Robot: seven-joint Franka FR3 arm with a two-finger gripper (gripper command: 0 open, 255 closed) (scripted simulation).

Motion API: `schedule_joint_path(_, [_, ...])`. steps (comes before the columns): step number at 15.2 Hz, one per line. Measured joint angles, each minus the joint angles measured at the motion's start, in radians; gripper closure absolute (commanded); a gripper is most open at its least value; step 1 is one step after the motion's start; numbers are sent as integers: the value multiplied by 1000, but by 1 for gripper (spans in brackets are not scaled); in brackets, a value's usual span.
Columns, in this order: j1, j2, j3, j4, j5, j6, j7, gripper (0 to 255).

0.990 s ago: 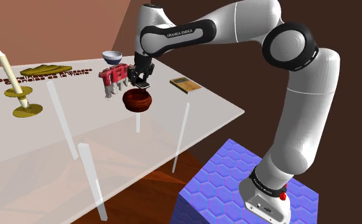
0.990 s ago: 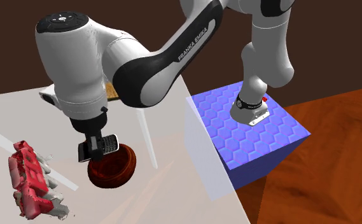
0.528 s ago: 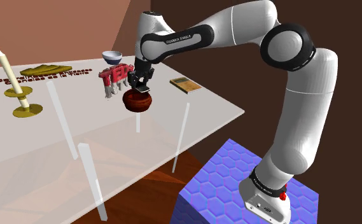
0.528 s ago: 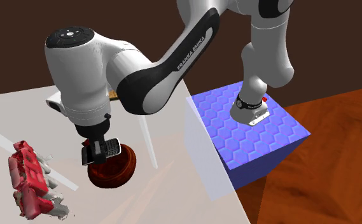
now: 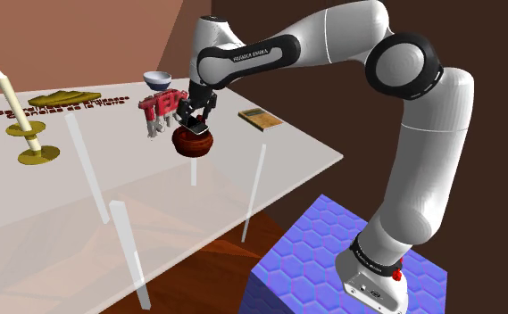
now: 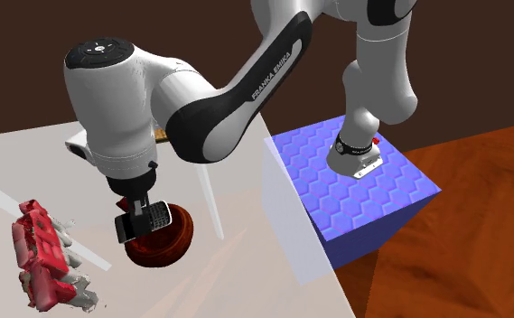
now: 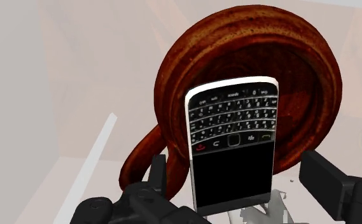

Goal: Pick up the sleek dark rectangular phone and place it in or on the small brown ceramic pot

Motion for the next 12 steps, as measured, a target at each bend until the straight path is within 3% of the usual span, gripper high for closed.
schedule_joint_path(3, [-1,-8,1,3,3,-11,-1,0])
schedule_joint_path(6, [-1,-40,8,43,17,-80,-9,0])
schedule_joint_path(12, [-6,-64,10,35,26,-96,-16,0])
